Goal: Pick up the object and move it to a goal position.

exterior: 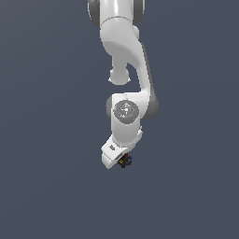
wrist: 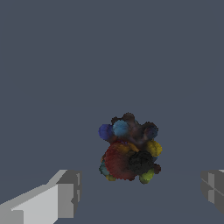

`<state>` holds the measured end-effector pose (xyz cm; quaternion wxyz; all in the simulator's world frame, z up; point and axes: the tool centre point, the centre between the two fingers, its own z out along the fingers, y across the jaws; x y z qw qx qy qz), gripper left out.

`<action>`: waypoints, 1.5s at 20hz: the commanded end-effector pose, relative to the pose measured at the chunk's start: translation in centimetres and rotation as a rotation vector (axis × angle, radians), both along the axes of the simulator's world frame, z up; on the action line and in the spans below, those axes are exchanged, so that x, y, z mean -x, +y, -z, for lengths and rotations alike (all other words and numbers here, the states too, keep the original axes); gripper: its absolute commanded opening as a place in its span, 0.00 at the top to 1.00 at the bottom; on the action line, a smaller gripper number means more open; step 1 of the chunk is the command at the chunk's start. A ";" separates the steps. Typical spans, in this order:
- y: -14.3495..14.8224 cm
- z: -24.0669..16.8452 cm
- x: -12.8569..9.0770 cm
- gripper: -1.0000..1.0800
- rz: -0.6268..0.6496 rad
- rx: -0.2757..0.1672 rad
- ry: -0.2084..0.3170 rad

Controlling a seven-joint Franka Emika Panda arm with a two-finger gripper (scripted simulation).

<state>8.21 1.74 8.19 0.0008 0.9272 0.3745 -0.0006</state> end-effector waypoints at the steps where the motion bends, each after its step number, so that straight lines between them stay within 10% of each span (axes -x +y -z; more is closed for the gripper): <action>1: 0.1 0.2 -0.1 0.04 -0.015 -0.002 -0.001; 22: 0.1 5.2 -0.1 0.04 -0.018 -0.002 0.000; 23: 0.1 5.2 -0.1 1.00 -0.018 -0.002 0.000; 30: 0.1 5.2 -0.1 1.00 -0.018 -0.002 0.000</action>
